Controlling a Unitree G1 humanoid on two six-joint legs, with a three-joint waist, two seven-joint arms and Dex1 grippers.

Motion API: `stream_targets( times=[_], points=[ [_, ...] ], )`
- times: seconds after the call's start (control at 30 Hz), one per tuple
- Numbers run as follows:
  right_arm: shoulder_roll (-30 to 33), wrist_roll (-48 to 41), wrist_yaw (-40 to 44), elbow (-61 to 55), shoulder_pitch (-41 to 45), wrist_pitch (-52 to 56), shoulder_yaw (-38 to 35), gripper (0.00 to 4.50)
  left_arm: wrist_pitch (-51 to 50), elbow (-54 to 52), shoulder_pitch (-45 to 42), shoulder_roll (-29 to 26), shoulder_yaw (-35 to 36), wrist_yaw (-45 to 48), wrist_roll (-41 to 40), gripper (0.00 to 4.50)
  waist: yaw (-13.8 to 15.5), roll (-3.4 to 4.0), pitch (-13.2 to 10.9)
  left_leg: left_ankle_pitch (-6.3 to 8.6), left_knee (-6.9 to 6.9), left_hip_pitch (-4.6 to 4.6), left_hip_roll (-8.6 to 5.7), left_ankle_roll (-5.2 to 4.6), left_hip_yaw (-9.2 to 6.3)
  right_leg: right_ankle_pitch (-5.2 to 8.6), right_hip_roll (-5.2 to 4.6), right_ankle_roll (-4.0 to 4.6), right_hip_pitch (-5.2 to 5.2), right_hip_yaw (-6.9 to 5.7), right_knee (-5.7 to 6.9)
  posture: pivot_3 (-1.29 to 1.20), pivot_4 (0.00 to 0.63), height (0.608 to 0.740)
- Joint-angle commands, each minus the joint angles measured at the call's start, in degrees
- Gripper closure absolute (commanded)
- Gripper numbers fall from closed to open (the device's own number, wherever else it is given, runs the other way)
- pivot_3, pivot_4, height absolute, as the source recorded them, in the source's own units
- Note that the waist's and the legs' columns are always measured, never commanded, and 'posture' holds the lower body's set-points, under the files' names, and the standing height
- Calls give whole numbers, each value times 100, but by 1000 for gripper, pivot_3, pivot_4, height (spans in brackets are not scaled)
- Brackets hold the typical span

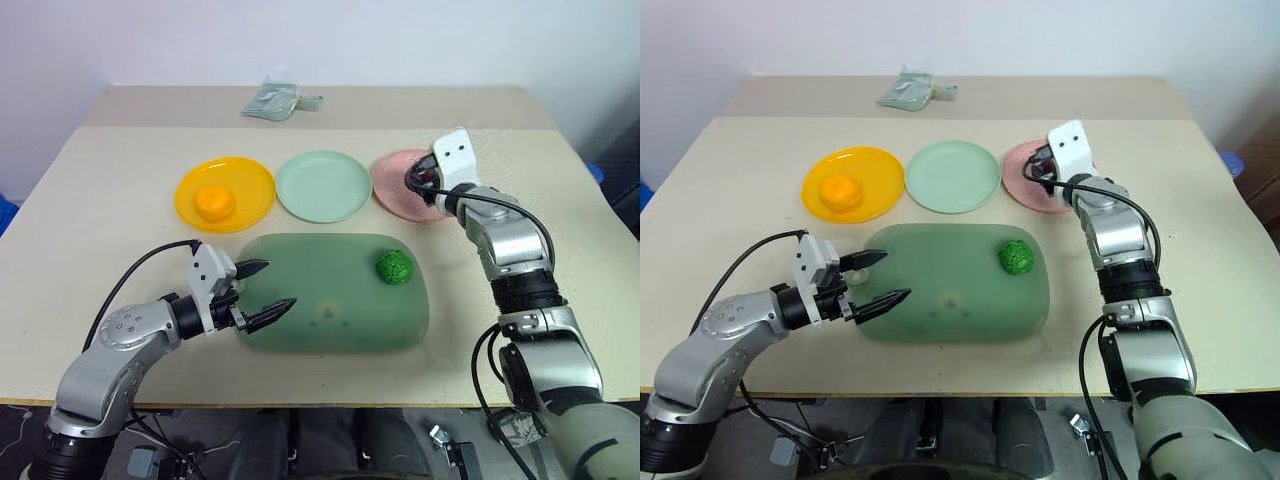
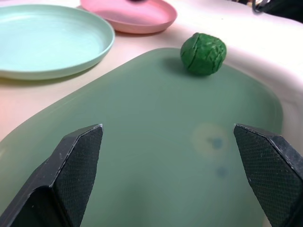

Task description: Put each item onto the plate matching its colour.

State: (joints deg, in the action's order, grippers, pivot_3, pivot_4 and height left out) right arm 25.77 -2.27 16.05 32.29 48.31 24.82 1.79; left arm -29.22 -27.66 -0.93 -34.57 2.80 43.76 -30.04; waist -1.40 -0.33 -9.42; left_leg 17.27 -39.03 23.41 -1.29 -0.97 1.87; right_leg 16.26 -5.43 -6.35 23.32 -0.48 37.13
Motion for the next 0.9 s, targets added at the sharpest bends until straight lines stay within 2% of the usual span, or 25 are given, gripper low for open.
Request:
stream_targets(
  times=[0.03, 0.1, 0.13, 0.27, 0.33, 0.4, 0.53, 0.67, 0.77, 0.83, 0.9],
  points=[
    [51, 16, 211, 72, 284, -566, -127, 1155, 116, -251, -8, 25, -7, -47, 6, 0, -7, 0, 0, 0, 0, 0, 2, 0, 0, 0, 2, 0, 0, 0, 0, 0, 150, 740],
    [178, -86, 685, -375, 72, -943, -99, 158, 101, -300, 53, 36, 10, -84, -7, 0, -6, 2, -1, 0, -1, 1, 3, 0, 1, 0, 2, 0, 1, 1, 1, 0, 150, 740],
    [288, -173, 996, -713, -114, -1122, -107, 66, 97, -324, 96, 34, 30, -96, -12, 0, 3, 2, -1, 0, -1, 1, 3, 0, 2, 0, 3, -1, 1, 2, 0, 0, 150, 740],
    [659, -1011, 2292, -2028, -891, -983, -382, 66, 117, -307, 251, -22, 178, -100, -12, 0, 82, 1, -1, 3, -4, 1, 4, -6, -2, 0, 0, -1, -7, 0, -4, 0, 150, 740],
    [1053, -1643, 3198, -3055, -1603, -520, -357, 66, 166, -203, 316, -100, 268, -44, 17, 0, 110, 1, -1, 9, -10, 1, 2, -16, -4, -1, -5, -2, -14, 0, -7, 0, 150, 740],
    [1367, -2009, 3719, -3771, -2176, -127, -275, 66, 220, -111, 344, -163, 314, 22, 32, 0, 115, 1, 0, 19, -9, -1, 2, -32, -11, -1, -8, -1, -21, -2, -10, 0, 150, 740],
    [1541, -1766, 3720, -4169, -2794, 58, 9, 66, 255, 12, 216, -199, 306, 82, 24, 0, 39, 2, 0, 27, -9, -6, 4, -46, -12, -1, -10, -1, -20, 1, -9, 0, 150, 740],
    [1502, -1422, 3547, -4069, -2955, 68, 250, 66, 244, 42, 127, -179, 282, 95, 34, 0, 48, 6, 2, 25, -5, -8, 7, -40, -12, 0, -8, 0, -15, 1, -5, 0, 150, 740],
    [1432, -1331, 3471, -3964, -2911, 101, 304, 872, 228, 20, 117, -167, 274, 84, 45, 0, 65, 6, 2, 11, -6, -7, 6, -16, -12, 0, -9, 0, -15, 1, -7, 0, 150, 740],
    [1383, -1311, 3459, -3984, -2861, 12, 302, 1856, 219, -11, 147, -164, 296, 62, 49, 0, 73, 5, 2, 11, -6, -7, 6, -15, -12, 0, -10, 0, -15, 1, -8, 0, 150, 740],
    [1198, -1379, 3358, -4012, -2713, -68, 237, 2491, 221, -35, 212, -172, 355, 34, 60, 0, 68, 5, 2, 11, -6, -6, 6, -15, -12, 0, -10, 0, -16, 1, -8, 0, 150, 740]
  ],
)
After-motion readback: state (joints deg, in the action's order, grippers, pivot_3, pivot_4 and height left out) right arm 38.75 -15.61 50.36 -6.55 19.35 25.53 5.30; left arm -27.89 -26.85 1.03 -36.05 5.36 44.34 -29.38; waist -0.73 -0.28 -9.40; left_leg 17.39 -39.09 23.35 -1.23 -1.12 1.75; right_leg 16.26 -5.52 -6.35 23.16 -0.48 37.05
